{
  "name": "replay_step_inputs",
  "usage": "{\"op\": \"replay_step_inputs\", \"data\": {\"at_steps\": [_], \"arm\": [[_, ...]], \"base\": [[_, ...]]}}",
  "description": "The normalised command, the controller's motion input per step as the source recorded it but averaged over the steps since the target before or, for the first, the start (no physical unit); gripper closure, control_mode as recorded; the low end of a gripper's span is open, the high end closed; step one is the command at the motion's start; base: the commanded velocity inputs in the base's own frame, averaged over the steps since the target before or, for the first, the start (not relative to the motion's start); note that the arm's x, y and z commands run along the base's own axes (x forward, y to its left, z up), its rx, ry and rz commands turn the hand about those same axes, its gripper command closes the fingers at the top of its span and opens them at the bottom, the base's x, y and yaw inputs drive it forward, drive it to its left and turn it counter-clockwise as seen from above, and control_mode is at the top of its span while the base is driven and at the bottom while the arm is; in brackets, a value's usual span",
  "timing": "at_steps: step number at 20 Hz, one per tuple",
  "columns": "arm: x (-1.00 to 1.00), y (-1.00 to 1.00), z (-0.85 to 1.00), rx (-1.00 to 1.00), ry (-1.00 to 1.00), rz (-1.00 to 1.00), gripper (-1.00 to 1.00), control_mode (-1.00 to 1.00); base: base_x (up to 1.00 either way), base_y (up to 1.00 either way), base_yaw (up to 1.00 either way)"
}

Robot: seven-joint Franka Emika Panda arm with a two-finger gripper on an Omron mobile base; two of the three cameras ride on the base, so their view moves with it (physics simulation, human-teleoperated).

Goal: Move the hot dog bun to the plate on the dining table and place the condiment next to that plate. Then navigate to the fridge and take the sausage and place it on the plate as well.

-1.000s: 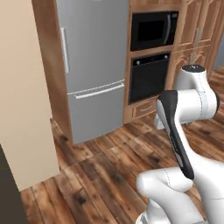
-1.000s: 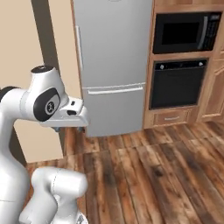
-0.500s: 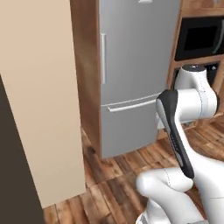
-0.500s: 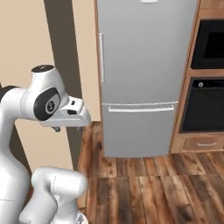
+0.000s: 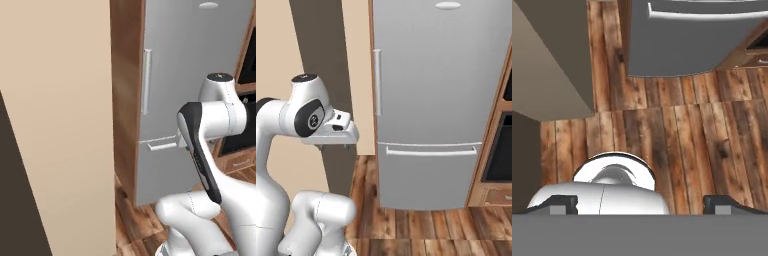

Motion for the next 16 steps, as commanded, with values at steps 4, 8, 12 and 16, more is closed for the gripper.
{"op": "replay_step_inputs", "data": {"at_steps": [4, 8, 12, 16], "arm": [[0.00, 0.00, 0.00, 0.00, 0.00, 0.00, -1.00, 1.00], [0.00, 0.00, 0.00, 0.00, 0.00, 0.00, -1.00, 1.00], [0.00, 0.00, 0.00, 0.00, 0.00, 0.00, -1.00, 1.00], [0.00, 0.00, 0.00, 0.00, 0.00, 0.00, -1.00, 1.00]], "base": [[0.81, -0.10, 0.00], [0.59, -0.27, 0.00], [0.35, -0.47, 0.00], [0.31, -0.31, 0.00]]}}
